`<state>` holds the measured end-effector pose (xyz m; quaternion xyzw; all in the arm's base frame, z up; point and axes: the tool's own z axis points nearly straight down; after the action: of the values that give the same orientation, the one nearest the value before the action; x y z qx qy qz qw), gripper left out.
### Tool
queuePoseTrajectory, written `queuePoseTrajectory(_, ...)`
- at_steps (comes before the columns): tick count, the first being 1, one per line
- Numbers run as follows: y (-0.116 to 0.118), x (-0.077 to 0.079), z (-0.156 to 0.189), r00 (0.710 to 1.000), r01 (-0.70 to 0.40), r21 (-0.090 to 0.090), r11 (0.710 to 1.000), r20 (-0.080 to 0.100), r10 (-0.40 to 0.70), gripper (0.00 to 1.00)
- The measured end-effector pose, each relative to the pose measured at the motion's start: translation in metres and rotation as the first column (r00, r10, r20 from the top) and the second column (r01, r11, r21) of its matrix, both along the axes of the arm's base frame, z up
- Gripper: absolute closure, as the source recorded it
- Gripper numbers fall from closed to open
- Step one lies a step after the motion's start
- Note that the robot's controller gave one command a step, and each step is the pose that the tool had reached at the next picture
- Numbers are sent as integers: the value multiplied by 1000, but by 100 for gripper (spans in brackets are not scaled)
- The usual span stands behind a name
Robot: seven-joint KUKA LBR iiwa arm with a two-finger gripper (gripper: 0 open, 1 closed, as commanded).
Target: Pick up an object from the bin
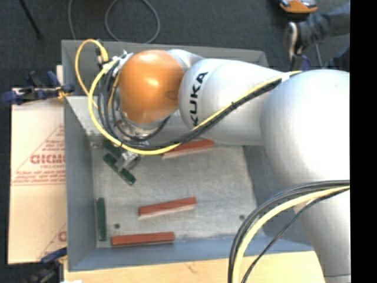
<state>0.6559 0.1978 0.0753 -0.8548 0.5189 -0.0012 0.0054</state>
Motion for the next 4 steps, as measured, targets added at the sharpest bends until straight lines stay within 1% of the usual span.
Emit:
queuePoseTrajectory(1, -51, -29, 48, 1000, 25, -6, 1000, -3, -25, 100)
queuePoseTrajectory(2, -35, -84, 116, 1000, 0, -5, 1000, -1, 0, 100)
queuePoseTrajectory(3, -64, -67, 114, 990, 142, -5, 990, -4, -142, 100)
queuePoseTrajectory(4, -82, -110, 208, 940, -341, -8, 940, -3, 341, 100)
